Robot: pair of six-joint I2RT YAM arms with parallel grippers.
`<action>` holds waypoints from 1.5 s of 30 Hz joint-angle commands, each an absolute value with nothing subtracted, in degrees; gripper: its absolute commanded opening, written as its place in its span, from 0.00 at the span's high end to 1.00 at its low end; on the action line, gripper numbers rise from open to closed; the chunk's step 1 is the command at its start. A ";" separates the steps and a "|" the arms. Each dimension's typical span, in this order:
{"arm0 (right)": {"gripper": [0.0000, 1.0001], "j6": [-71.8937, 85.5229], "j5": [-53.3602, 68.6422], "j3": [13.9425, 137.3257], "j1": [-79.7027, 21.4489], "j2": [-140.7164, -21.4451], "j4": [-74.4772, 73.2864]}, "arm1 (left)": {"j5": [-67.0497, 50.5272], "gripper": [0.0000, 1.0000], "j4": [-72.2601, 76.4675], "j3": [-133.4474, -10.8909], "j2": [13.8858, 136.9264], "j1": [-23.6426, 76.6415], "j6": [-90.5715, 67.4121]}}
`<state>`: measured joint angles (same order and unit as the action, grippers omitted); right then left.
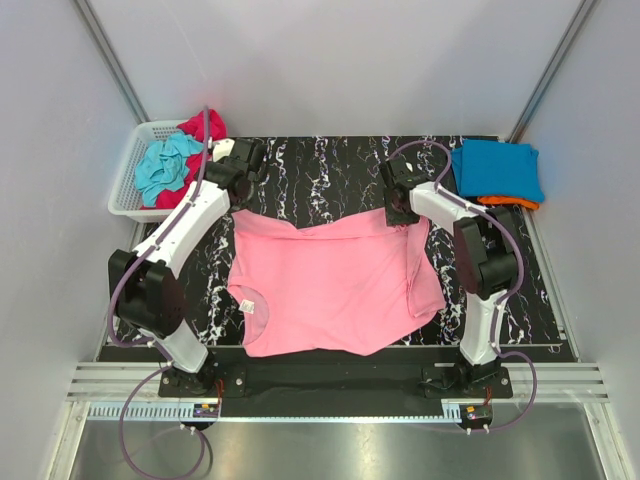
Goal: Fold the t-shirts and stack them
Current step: Flatten the tshirt out
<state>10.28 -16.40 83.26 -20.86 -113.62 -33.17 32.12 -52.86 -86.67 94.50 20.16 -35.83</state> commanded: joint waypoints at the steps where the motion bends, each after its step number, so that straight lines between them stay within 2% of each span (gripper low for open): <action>1: 0.56 10.11 -16.96 83.58 -20.83 -114.61 -30.85 | 32.61 1.00 -51.50 -86.49 91.67 19.69 -35.60; 45: 0.64 11.51 -11.95 80.77 -17.67 -109.60 -27.68 | 33.13 1.00 -51.24 -84.64 90.79 19.25 -35.33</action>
<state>10.83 -12.34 80.82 -18.06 -111.46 -28.93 32.14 -52.82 -84.73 93.45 19.55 -35.81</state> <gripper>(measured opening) 0.364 0.016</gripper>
